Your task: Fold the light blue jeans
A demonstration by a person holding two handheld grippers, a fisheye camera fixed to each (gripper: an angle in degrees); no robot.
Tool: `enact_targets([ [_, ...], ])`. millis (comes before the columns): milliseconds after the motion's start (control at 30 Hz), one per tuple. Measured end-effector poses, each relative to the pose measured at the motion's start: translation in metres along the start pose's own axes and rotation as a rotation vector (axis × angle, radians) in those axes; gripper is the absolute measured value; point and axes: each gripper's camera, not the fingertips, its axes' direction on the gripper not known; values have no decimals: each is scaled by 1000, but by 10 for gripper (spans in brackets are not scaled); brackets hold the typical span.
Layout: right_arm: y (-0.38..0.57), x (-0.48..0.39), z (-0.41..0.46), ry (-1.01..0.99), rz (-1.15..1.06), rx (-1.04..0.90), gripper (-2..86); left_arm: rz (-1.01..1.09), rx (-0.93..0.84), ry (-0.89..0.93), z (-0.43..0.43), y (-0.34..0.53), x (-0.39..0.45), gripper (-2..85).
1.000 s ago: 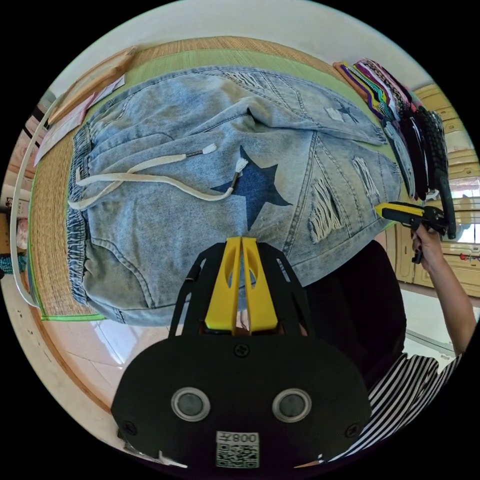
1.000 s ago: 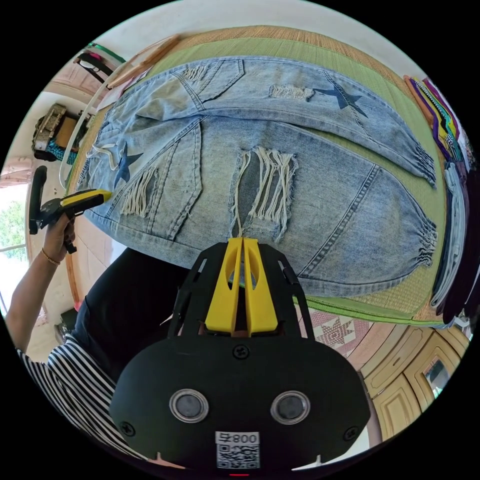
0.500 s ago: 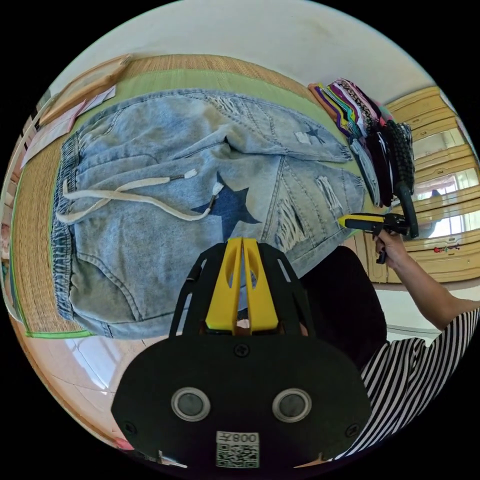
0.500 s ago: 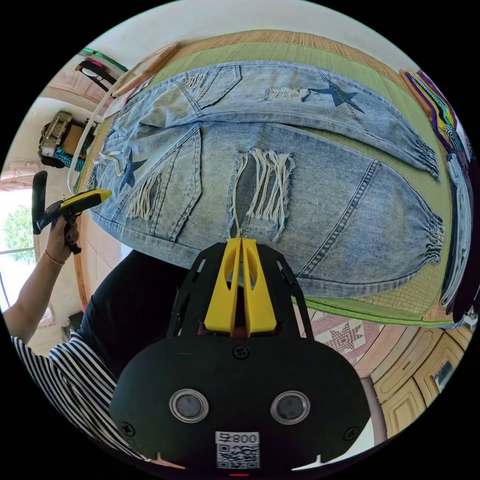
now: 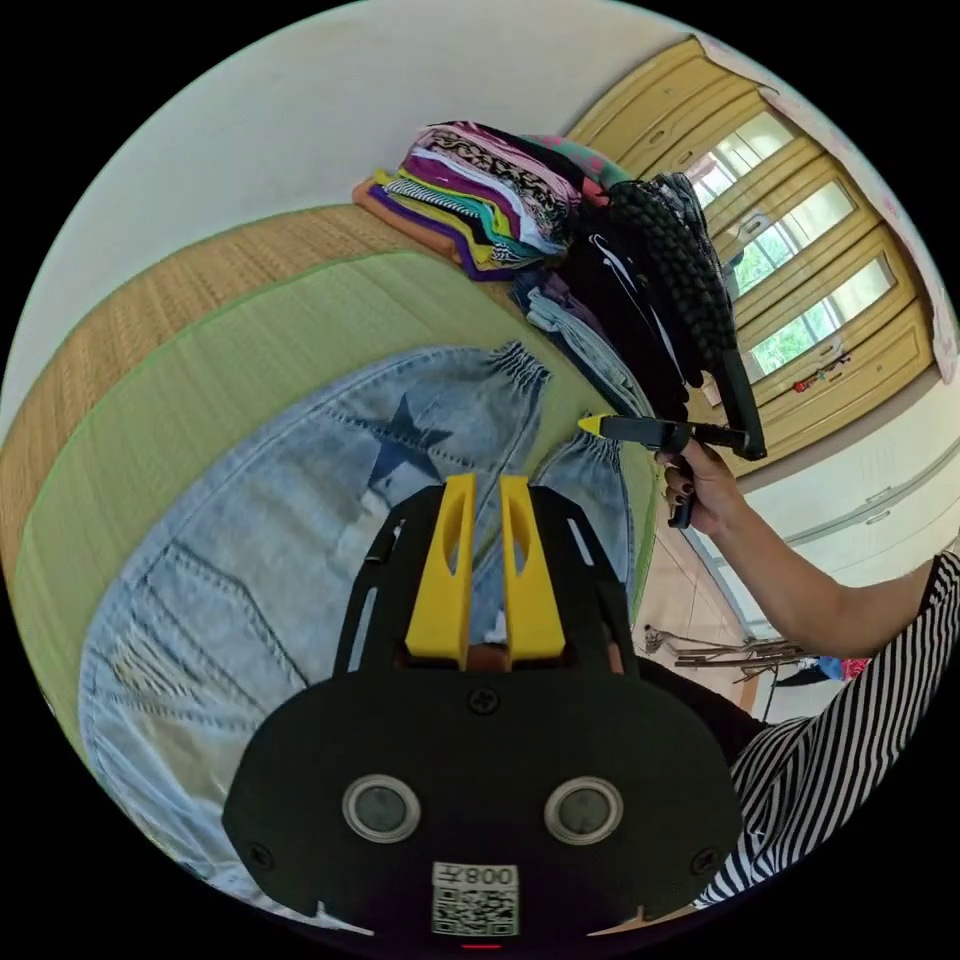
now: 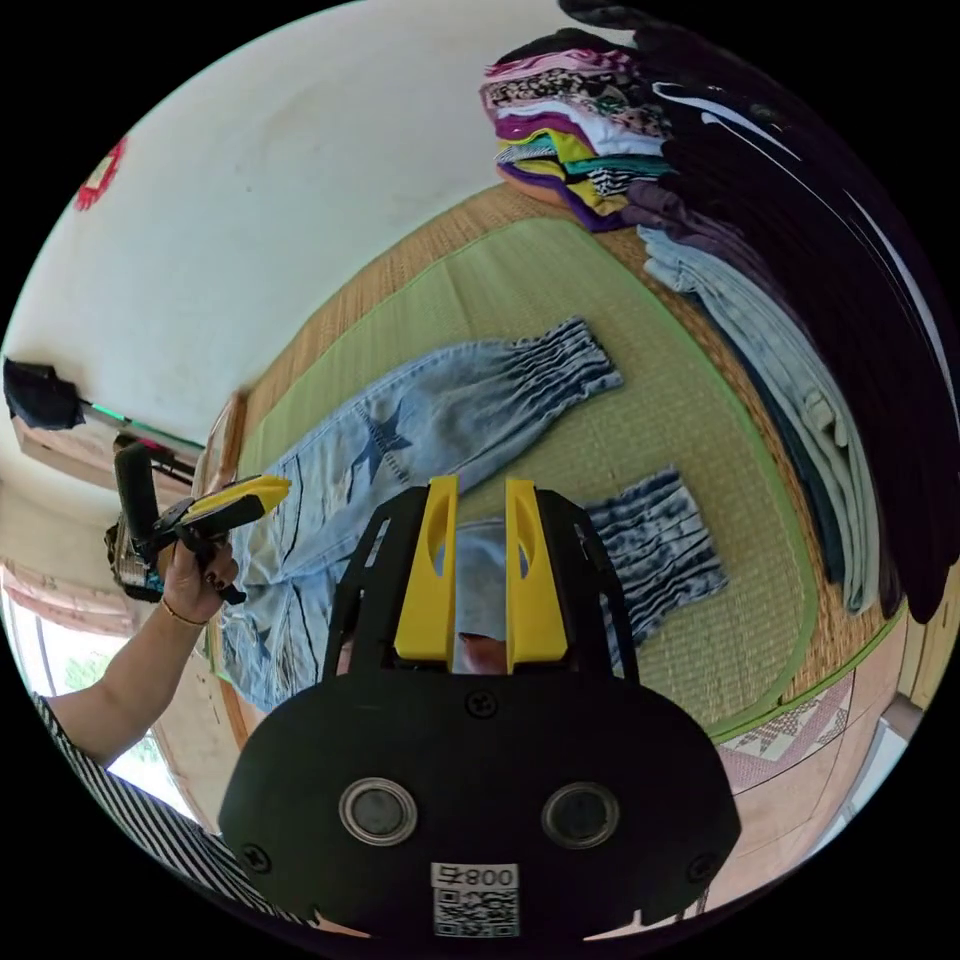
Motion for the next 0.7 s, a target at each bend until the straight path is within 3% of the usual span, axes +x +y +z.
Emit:
enact_targets([
  [167,-17,32,18,50,69,9,91,123,-51,-45,67,-95,11,70],
  [433,-2,50,25,88,82,40,63,243,-257,-294,159,-153,21,66],
  [700,11,72,4,-120,66,112,7,261,-147,-284,147,-160,42,28],
])
